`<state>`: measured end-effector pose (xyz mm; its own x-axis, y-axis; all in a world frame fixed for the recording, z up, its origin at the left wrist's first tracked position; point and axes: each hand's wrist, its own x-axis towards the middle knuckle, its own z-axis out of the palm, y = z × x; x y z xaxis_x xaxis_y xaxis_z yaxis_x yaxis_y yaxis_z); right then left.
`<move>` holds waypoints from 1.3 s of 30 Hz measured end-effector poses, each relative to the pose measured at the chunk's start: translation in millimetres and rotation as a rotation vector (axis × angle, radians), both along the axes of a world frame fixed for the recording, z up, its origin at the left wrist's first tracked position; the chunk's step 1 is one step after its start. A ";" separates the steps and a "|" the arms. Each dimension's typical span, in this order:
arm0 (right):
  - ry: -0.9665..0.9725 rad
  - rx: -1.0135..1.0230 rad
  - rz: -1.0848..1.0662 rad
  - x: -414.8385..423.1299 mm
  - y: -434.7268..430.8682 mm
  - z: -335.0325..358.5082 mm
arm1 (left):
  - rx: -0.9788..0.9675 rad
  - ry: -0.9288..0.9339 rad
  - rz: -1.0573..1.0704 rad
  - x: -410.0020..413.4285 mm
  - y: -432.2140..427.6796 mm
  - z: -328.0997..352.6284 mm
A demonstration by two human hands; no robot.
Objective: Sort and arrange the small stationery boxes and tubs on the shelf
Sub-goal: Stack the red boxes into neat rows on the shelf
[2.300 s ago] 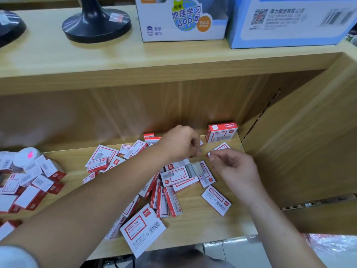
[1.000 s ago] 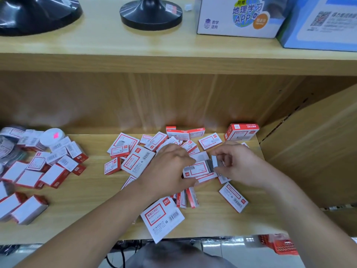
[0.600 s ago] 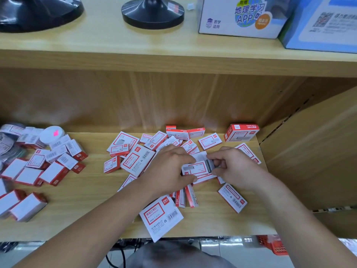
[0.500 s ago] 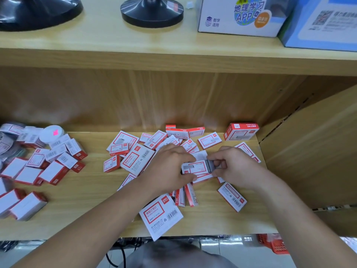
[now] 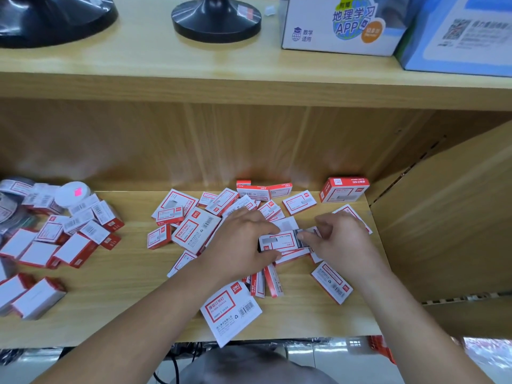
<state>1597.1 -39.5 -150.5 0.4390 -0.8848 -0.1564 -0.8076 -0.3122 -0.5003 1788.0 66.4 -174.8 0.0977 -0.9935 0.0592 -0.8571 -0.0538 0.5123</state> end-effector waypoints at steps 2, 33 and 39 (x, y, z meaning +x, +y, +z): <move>-0.007 0.061 -0.029 -3.3 4.2 -7.3 | 0.008 0.006 0.002 0.0 -0.3 0.9; -0.528 0.221 -0.177 -4.6 21.8 -33.7 | 0.052 -0.210 -0.031 -36.4 -29.5 7.6; -0.636 0.260 -0.219 -11.7 23.0 -34.7 | -0.013 -0.209 -0.045 -35.7 -29.1 1.9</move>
<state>1585.4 -16.5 -185.2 0.3316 -0.9319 -0.1469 -0.3654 0.0166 -0.9307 1752.3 37.3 -172.9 0.0377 -0.9955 0.0867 -0.9463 -0.0077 0.3232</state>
